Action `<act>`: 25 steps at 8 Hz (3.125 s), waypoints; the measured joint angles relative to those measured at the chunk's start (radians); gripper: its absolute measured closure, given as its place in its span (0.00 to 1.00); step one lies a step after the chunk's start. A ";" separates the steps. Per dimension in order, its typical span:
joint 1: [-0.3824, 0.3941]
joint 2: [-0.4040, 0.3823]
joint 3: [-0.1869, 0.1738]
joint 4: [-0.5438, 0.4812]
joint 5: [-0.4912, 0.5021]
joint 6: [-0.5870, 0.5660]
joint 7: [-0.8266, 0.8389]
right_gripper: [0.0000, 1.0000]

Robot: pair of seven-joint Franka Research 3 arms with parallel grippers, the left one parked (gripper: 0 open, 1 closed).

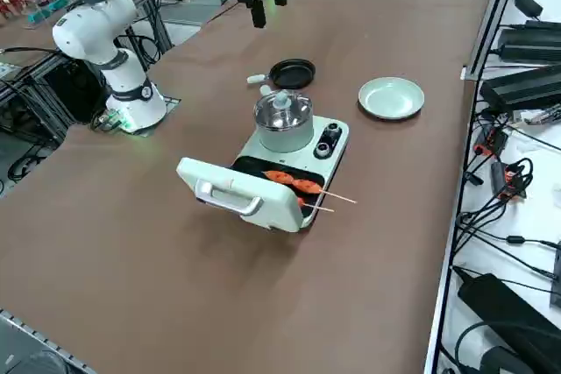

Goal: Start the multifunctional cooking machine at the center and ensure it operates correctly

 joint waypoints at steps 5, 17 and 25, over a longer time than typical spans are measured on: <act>0.001 0.123 0.011 -0.042 0.000 0.165 0.002 0.00; 0.116 0.484 0.013 -0.086 -0.038 0.611 0.005 0.08; 0.116 0.542 0.013 -0.085 -0.037 0.641 0.005 0.29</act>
